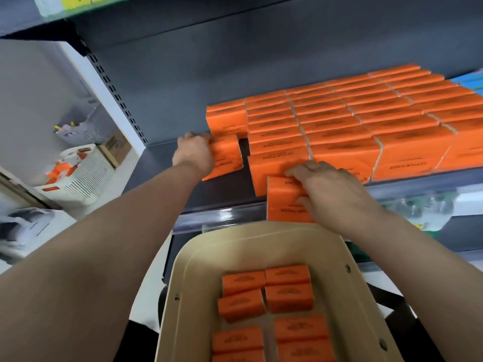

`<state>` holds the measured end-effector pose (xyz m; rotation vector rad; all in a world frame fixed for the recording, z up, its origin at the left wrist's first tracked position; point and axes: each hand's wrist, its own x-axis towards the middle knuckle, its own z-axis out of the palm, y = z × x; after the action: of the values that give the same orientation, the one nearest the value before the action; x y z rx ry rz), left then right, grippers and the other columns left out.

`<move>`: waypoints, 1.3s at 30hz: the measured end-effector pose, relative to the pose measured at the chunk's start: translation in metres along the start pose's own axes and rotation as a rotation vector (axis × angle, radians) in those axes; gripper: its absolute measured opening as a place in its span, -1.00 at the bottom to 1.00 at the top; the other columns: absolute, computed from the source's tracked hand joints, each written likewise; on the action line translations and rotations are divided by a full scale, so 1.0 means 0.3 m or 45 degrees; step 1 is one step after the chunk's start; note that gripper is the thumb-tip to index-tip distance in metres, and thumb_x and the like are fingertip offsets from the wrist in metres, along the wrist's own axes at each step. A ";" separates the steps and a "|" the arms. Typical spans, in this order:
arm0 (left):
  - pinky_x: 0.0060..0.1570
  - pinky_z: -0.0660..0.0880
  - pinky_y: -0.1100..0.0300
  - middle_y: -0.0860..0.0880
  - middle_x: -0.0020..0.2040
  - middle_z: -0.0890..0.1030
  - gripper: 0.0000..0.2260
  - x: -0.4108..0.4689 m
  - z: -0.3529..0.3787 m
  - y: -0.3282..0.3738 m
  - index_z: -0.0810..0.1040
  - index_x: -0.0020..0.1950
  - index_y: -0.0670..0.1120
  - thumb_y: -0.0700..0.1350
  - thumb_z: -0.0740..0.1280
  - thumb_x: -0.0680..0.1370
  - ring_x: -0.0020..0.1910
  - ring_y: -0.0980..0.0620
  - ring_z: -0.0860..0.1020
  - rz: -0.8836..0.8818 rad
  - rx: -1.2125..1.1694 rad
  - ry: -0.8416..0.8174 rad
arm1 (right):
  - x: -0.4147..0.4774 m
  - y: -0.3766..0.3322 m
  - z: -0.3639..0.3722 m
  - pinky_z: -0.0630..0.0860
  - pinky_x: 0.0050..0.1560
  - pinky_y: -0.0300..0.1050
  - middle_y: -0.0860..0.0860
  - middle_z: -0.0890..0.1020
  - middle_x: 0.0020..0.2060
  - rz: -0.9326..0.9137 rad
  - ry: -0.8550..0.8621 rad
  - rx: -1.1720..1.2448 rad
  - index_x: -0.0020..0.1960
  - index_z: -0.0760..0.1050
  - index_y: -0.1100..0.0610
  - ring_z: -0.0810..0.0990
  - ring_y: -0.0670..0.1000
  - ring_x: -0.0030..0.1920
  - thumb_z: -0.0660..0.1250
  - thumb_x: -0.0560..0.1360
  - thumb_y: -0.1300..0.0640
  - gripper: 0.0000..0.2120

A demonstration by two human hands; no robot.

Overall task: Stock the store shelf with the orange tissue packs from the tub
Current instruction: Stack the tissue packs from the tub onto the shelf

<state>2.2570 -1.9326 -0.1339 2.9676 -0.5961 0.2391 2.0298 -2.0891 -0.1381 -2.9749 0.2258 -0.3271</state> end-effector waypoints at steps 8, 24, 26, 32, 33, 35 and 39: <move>0.13 0.45 -0.06 -0.20 0.30 0.31 -0.56 0.172 0.020 0.082 0.37 0.39 -0.07 -0.29 0.17 0.52 0.30 -0.19 0.29 -0.049 0.008 0.054 | -0.007 0.007 -0.003 0.38 0.19 -0.05 -0.10 0.43 0.25 -0.008 -0.068 -0.006 0.39 0.27 -0.13 0.40 0.00 0.28 0.30 0.52 0.08 -0.53; 0.07 0.48 0.01 -0.19 0.35 0.26 -0.57 0.241 0.063 0.114 0.27 0.34 -0.27 -0.39 0.23 0.48 0.28 -0.19 0.30 -0.090 -0.149 0.214 | 0.009 0.016 0.007 0.43 0.16 -0.12 -0.17 0.43 0.25 0.007 -0.113 0.083 0.39 0.25 -0.19 0.43 -0.07 0.24 0.31 0.52 0.01 -0.52; 0.10 0.46 0.01 -0.19 0.35 0.26 -0.58 0.206 0.048 0.099 0.27 0.33 -0.27 -0.39 0.21 0.48 0.28 -0.19 0.30 -0.068 -0.172 0.220 | 0.016 0.011 0.007 0.45 0.16 -0.10 -0.16 0.44 0.24 0.017 -0.133 0.084 0.38 0.27 -0.18 0.44 -0.05 0.24 0.33 0.51 0.01 -0.52; 0.18 0.40 -0.01 -0.19 0.30 0.35 -0.59 0.015 -0.025 0.007 0.37 0.34 -0.20 -0.34 0.22 0.49 0.27 -0.20 0.34 0.094 -0.169 0.152 | 0.000 -0.035 -0.006 0.47 0.16 -0.04 -0.12 0.45 0.26 0.015 -0.143 0.033 0.37 0.30 -0.15 0.45 -0.02 0.25 0.36 0.49 0.03 -0.51; 0.19 0.42 -0.03 -0.18 0.29 0.37 -0.61 -0.032 -0.037 -0.014 0.41 0.32 -0.16 -0.31 0.24 0.49 0.27 -0.19 0.35 0.122 -0.187 0.123 | -0.010 -0.046 -0.009 0.46 0.17 -0.04 -0.11 0.45 0.27 0.017 -0.141 0.021 0.37 0.30 -0.15 0.45 -0.01 0.26 0.36 0.49 0.03 -0.51; 0.16 0.44 -0.02 -0.15 0.27 0.41 -0.68 -0.132 -0.059 -0.053 0.47 0.28 -0.11 -0.24 0.26 0.52 0.27 -0.17 0.39 0.165 -0.192 0.075 | -0.034 -0.067 -0.011 0.45 0.18 -0.04 -0.10 0.45 0.27 0.013 -0.127 -0.004 0.37 0.31 -0.14 0.44 0.00 0.27 0.36 0.49 0.05 -0.51; 0.08 0.43 0.04 -0.11 0.23 0.46 -0.72 -0.309 -0.085 -0.117 0.48 0.26 -0.07 -0.17 0.28 0.55 0.28 -0.11 0.37 0.186 -0.128 0.023 | -0.094 -0.108 -0.003 0.46 0.14 -0.04 -0.08 0.47 0.25 -0.015 -0.143 -0.035 0.36 0.34 -0.11 0.46 0.01 0.25 0.37 0.48 0.06 -0.52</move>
<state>2.1827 -1.8624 -0.1276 2.8255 -0.7995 0.2406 2.0067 -2.0530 -0.1380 -3.0106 0.2014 -0.1592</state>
